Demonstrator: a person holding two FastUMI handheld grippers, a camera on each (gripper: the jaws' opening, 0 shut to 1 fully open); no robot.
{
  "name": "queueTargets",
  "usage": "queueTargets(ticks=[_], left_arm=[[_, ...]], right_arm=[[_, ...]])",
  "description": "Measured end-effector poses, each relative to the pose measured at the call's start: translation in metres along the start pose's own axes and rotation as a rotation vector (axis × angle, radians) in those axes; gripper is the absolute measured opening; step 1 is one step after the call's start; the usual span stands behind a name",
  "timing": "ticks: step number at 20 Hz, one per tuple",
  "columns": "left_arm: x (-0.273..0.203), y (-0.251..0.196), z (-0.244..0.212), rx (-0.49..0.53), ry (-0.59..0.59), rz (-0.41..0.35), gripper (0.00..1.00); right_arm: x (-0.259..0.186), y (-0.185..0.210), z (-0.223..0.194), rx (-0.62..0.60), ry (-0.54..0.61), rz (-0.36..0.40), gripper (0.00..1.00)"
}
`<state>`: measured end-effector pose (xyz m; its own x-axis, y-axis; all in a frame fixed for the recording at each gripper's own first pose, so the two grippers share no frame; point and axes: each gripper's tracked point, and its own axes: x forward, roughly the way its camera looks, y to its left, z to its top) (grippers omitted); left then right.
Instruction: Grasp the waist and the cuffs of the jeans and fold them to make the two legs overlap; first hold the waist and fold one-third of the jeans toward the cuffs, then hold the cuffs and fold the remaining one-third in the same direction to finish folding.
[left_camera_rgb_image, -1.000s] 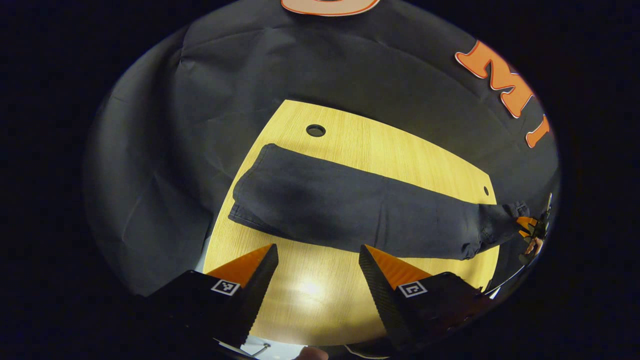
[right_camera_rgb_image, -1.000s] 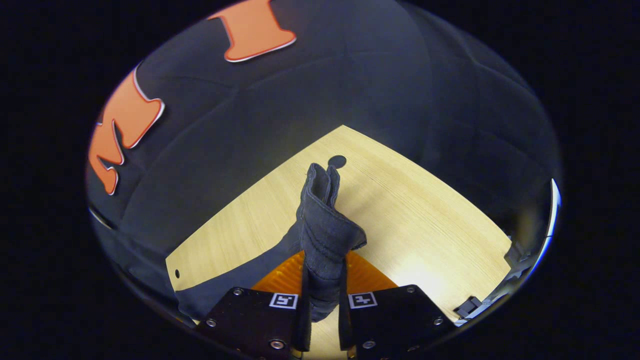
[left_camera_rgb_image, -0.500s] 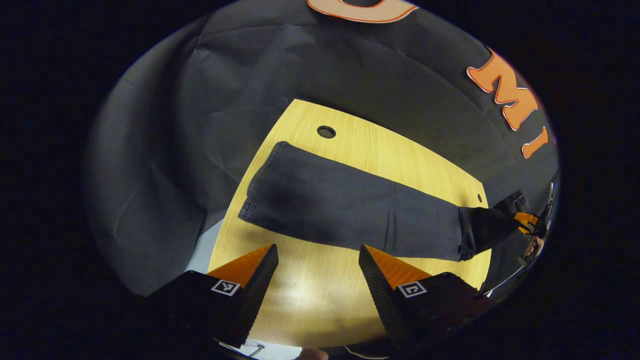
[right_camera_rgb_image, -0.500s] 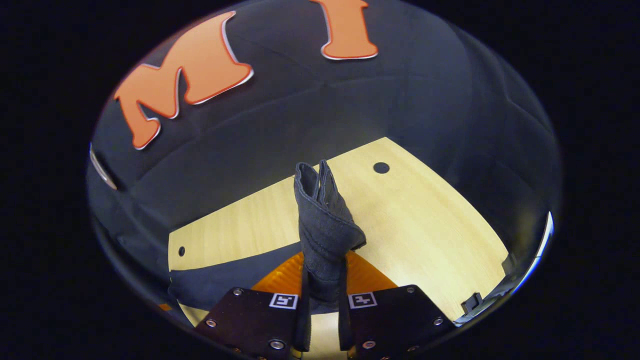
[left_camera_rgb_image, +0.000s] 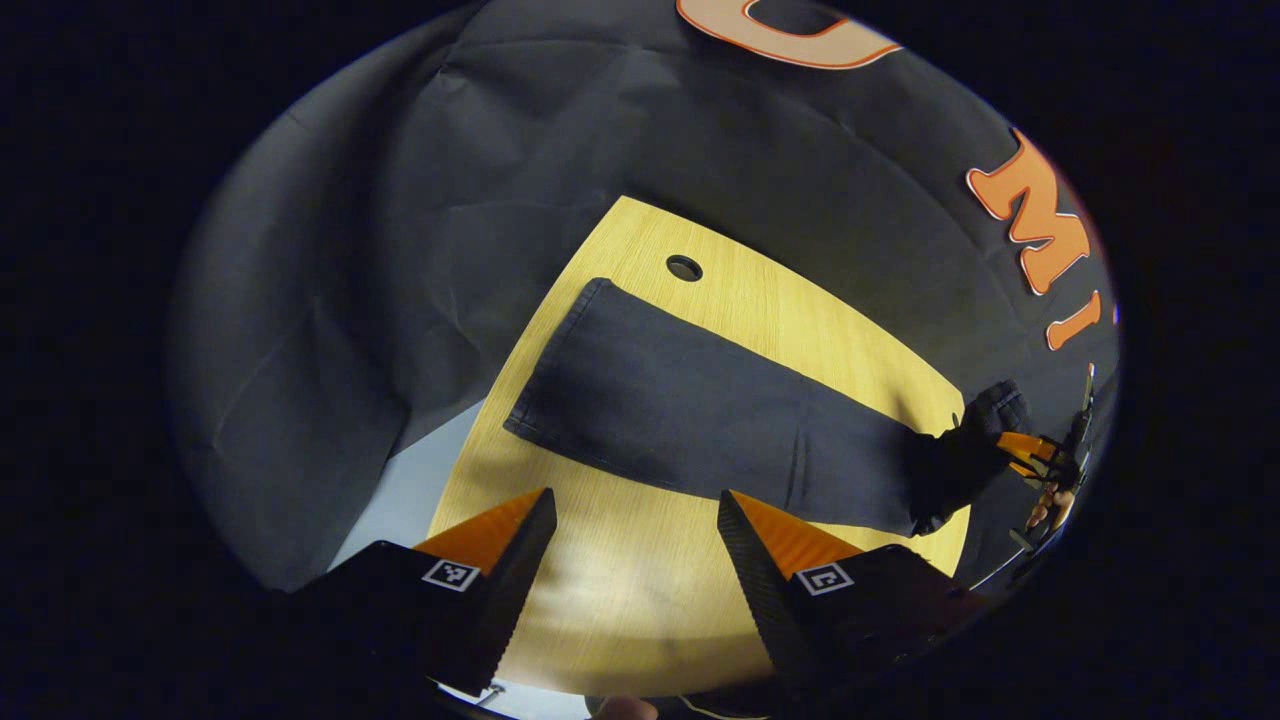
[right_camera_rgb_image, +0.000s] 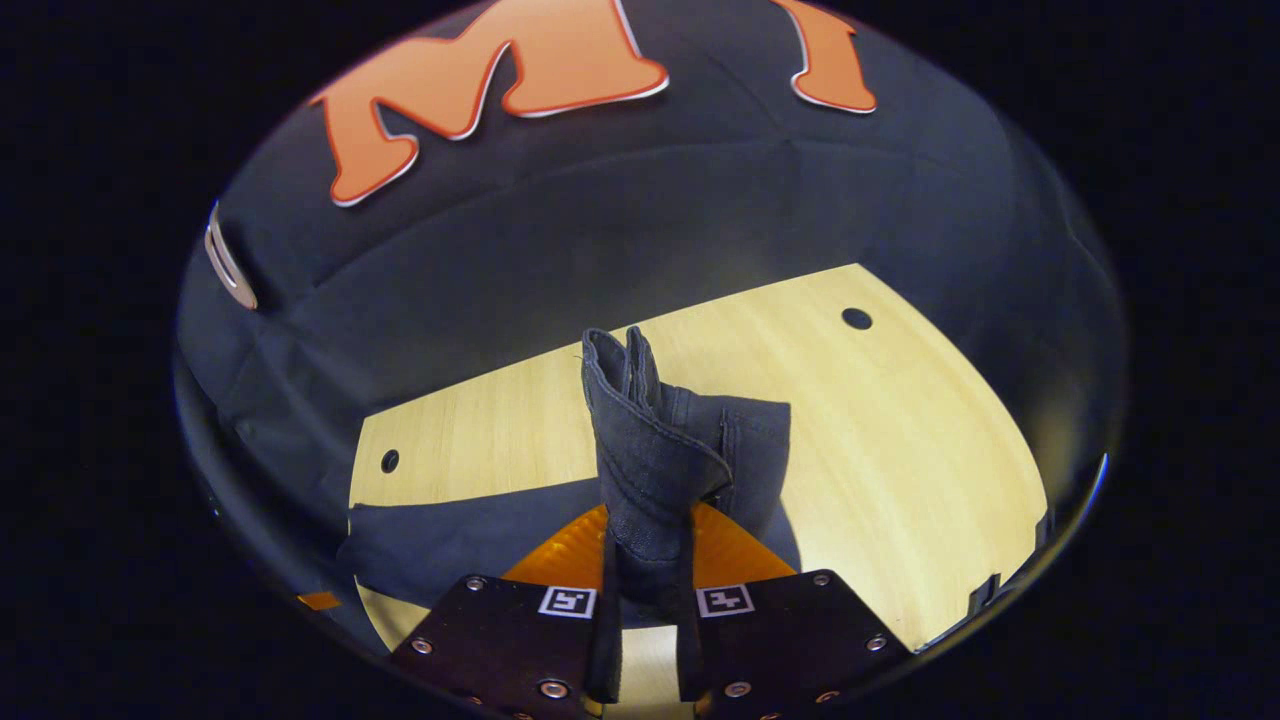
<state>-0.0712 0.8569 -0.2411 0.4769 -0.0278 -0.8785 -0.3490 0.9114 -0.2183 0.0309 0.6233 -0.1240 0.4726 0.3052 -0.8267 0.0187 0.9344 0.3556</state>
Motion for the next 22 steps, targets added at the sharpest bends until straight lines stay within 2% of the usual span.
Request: queueTargets(ticks=[4, 5, 6, 7, 8, 12, 14, 15, 16, 17, 21, 22], left_arm=[[0.003, 0.006, 0.002, -0.013, 0.005, 0.004, 0.99], [0.004, 0.009, 0.002, -0.015, 0.006, 0.007, 0.99], [0.005, 0.012, 0.003, -0.020, 0.005, 0.010, 0.99], [0.007, 0.013, 0.002, -0.028, 0.008, 0.009, 0.99], [0.005, 0.015, 0.003, -0.035, 0.011, 0.012, 0.99], [0.017, 0.028, 0.001, -0.053, 0.028, 0.013, 0.99], [0.024, 0.030, 0.001, -0.053, 0.036, 0.010, 0.99], [0.026, 0.028, 0.002, -0.052, 0.038, 0.008, 0.99], [0.029, 0.027, 0.003, -0.056, 0.042, 0.004, 0.99], [0.031, 0.030, 0.004, -0.056, 0.044, 0.007, 0.99], [0.046, 0.037, 0.011, -0.086, 0.064, 0.038, 0.98], [0.053, 0.042, 0.013, -0.107, 0.081, 0.045, 1.00]], right_arm=[[0.026, 0.047, -0.030, -0.037, 0.067, 0.049, 0.22], [0.034, 0.052, -0.035, -0.042, 0.076, 0.048, 0.22], [0.041, 0.053, -0.040, -0.046, 0.091, 0.036, 0.18], [0.045, 0.053, -0.046, -0.058, 0.110, 0.028, 0.22], [0.047, 0.054, -0.050, -0.063, 0.135, 0.019, 0.22], [0.054, 0.062, -0.066, -0.076, 0.177, 0.036, 0.36], [0.052, 0.071, -0.068, -0.035, 0.185, 0.078, 0.44], [0.051, 0.081, -0.066, 0.005, 0.182, 0.109, 0.54], [0.052, 0.084, -0.063, 0.026, 0.180, 0.112, 0.59], [0.050, 0.079, -0.061, 0.033, 0.170, 0.093, 0.70], [0.051, 0.070, -0.056, 0.038, 0.137, 0.073, 0.83], [0.050, 0.070, -0.054, 0.039, 0.127, 0.077, 0.77]])
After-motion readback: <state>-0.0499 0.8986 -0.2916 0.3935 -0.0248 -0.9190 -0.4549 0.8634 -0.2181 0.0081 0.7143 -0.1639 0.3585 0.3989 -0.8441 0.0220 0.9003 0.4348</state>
